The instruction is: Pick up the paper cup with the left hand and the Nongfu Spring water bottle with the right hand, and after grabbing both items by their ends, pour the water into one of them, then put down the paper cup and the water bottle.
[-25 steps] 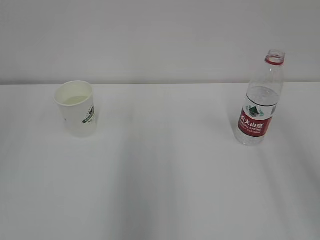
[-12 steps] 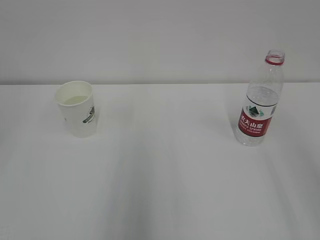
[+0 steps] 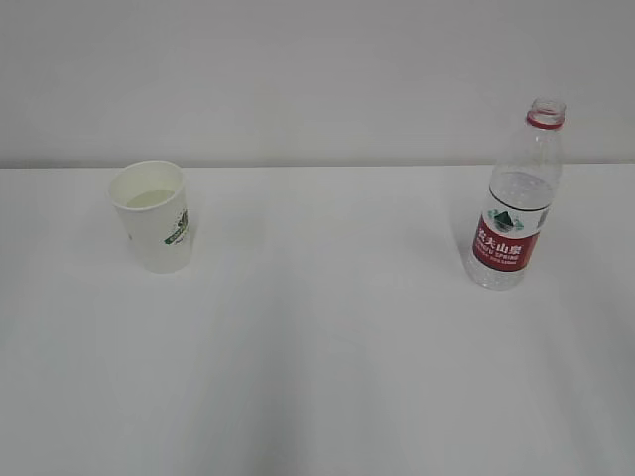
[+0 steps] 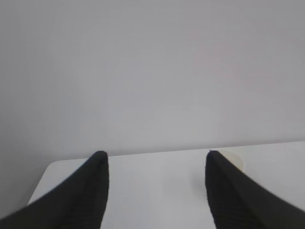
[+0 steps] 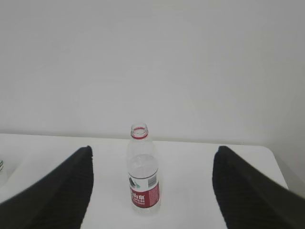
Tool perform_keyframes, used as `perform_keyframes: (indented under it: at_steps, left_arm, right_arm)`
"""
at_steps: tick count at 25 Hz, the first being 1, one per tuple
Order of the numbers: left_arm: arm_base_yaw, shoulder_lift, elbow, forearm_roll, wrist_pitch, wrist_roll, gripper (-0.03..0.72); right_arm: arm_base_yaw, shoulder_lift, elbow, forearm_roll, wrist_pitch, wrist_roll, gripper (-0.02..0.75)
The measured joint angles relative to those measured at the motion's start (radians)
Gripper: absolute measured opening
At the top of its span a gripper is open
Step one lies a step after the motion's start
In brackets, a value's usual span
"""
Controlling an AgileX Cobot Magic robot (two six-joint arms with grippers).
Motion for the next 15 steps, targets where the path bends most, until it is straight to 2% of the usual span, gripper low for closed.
perform_keyframes:
  at_steps: [10,15]
  left_arm:
    - [0.0,-0.028,-0.017,-0.123,0.168,0.117,0.469]
    - [0.0,-0.029,-0.055,-0.135,0.248,0.135,0.469]
  right_arm:
    - [0.0,-0.067,0.0,0.0,0.144,-0.007,0.587]
    - [0.0,-0.079,-0.004,0.0,0.228,-0.025,0.587]
